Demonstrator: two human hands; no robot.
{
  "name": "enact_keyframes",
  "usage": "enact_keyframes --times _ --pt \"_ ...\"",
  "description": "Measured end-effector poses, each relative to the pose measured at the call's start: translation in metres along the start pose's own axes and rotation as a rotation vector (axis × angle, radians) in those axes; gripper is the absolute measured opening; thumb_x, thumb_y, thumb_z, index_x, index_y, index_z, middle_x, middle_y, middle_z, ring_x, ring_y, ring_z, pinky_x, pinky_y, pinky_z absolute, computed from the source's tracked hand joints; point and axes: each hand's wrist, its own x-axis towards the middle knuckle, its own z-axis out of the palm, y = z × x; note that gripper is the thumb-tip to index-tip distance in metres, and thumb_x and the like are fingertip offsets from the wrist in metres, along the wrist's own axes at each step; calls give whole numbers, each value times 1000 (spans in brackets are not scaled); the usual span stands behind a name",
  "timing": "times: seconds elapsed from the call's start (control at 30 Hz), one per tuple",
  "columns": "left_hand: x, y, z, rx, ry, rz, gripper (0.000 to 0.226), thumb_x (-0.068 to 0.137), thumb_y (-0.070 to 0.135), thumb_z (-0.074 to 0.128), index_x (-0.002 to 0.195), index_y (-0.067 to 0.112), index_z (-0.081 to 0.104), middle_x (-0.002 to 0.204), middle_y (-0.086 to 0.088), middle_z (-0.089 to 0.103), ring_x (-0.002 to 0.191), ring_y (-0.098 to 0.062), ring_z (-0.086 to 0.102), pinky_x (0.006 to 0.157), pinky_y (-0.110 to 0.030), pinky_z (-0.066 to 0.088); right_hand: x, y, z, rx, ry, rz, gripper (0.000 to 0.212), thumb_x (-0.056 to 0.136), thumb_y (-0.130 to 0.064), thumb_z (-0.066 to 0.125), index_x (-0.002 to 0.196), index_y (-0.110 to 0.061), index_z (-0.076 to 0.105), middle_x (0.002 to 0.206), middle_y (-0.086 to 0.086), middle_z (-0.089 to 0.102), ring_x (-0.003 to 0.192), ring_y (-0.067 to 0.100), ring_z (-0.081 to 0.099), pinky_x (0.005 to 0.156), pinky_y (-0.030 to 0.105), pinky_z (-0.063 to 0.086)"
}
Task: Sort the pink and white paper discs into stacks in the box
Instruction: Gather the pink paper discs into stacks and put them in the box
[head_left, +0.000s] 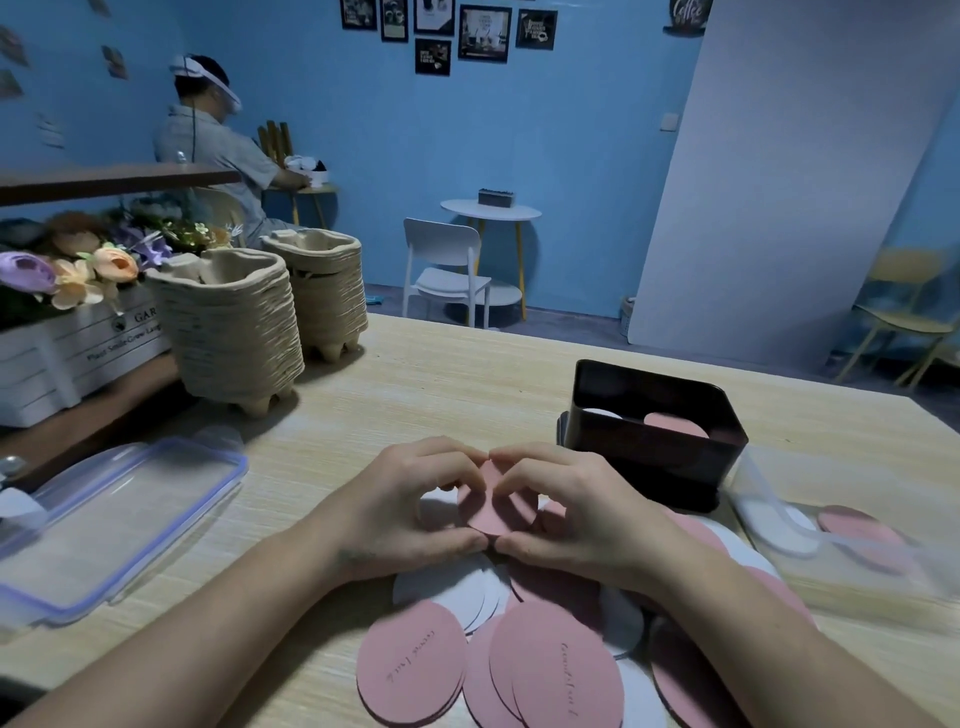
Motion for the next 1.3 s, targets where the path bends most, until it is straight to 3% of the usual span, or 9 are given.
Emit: enact_keyframes --times 0.2,0.37,0.53,0.63,0.8,0.93,1.07,1.17,1.3 --pt "-5 16 -1 1 2 -71 26 83 32 85 103 19 74 121 9 70 113 -7 66 92 -27 55 2 -3 -6 12 -46 -25 41 84 -55 75 108 -21 70 126 -5 65 110 12 66 88 34 56" --pt "-20 32 6 26 95 -135 20 78 23 84 93 22 73 121 12 69 117 -3 65 94 -24 53 6 -11 -6 -17 -125 -75 31 87 -43 80 102 -19 67 111 -1 67 101 17 66 81 39 57" --pt "-29 42 4 9 180 -181 25 79 29 77 104 25 72 124 15 68 121 -10 65 99 -24 50 12 -21 -7 -36 -107 -67 39 87 -55 70 115 -29 62 123 -5 66 109 17 65 87 41 56" --pt "-39 45 6 10 228 -247 23 83 35 73 105 29 71 124 19 65 123 -8 63 97 -23 51 3 -23 -10 -22 -71 -43 44 85 -60 67 113 -26 62 119 -4 66 100 15 64 84 40 56" --pt "-58 47 5 -2 275 -390 19 85 28 72 104 30 71 112 15 69 113 -14 64 77 -27 59 -21 -10 -10 -31 -47 -12 47 84 -56 74 117 -23 64 124 -6 66 109 13 65 90 33 54" --pt "-72 52 -1 32 250 -416 22 86 38 68 105 29 72 106 16 71 107 -13 67 83 -17 53 -28 -11 -8 -9 -36 -39 54 85 -60 71 123 -23 65 130 -6 65 113 9 62 94 21 51" --pt "-78 59 -5 73 207 -399 22 86 39 67 102 25 73 102 15 72 100 -11 69 87 -26 52 -33 -13 -3 13 -60 -42 56 86 -59 71 128 -24 64 136 -4 62 124 12 59 102 24 49" --pt "-77 64 -4 103 120 -362 20 85 36 69 99 22 71 95 12 71 92 -12 69 81 -33 54 -34 -11 -3 20 -67 -47 54 86 -52 77 129 -22 65 137 -1 62 125 14 60 103 26 49" --pt "-74 70 -3 159 31 -297 21 81 35 68 97 20 69 90 11 67 85 -10 65 78 -32 52 -35 -9 -8 23 -49 -46 49 85 -45 83 123 -18 69 133 2 66 124 8 58 101 7 39"
